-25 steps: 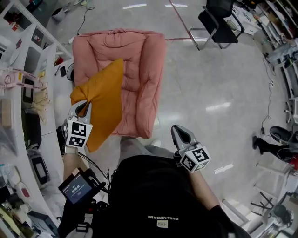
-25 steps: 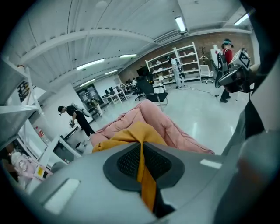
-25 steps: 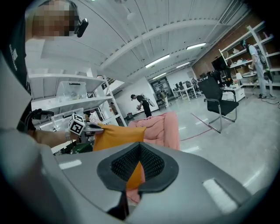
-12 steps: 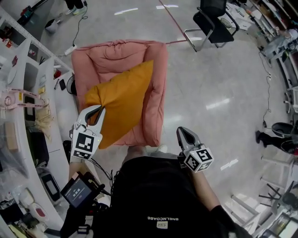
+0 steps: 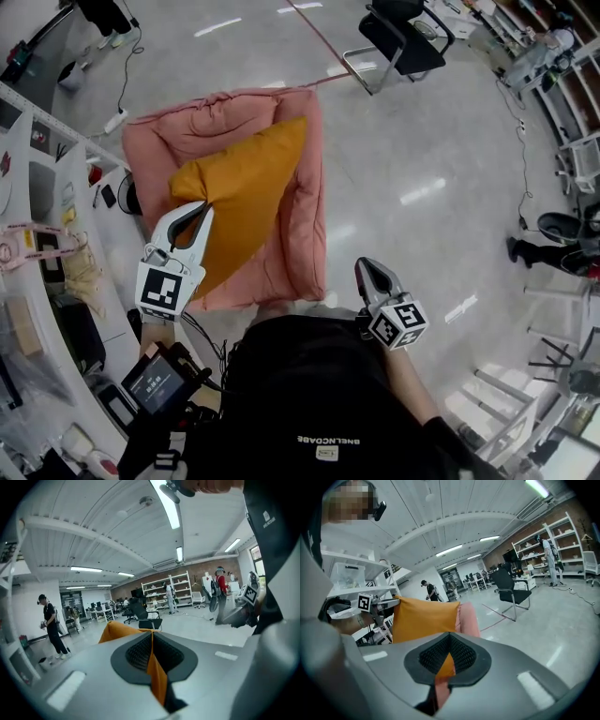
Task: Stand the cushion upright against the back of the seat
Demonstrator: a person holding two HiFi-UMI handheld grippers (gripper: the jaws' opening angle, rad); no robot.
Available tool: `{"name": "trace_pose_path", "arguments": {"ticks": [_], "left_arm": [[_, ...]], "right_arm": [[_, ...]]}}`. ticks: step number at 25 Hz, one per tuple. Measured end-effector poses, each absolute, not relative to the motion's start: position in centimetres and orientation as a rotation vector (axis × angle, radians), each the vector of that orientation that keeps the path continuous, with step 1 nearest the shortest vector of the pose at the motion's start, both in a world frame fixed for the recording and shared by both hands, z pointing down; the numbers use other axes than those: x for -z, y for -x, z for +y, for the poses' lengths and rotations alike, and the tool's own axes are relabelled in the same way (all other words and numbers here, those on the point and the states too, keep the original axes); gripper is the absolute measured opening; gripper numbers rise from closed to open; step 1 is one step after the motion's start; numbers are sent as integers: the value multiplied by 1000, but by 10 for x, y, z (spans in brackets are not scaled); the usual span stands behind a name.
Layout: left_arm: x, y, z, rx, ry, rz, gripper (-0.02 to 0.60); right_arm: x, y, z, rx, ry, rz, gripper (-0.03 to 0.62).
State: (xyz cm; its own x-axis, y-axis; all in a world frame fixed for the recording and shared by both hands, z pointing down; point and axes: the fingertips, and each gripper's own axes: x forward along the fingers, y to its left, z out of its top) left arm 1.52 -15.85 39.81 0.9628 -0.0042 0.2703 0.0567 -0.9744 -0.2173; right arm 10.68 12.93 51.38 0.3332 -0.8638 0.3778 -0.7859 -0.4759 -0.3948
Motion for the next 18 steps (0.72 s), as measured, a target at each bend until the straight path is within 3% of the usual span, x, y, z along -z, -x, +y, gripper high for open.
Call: {"name": "trace_pose_path", "arguments": {"ticks": [9, 18], "left_arm": [[-426, -40, -206, 289, 3154, -69, 28], [-505, -66, -288, 478, 3267, 60, 28]], "right_arm": [[-512, -104, 125, 836, 2542, 1395, 3], [-517, -110, 105, 877, 2620, 1319, 3]]}}
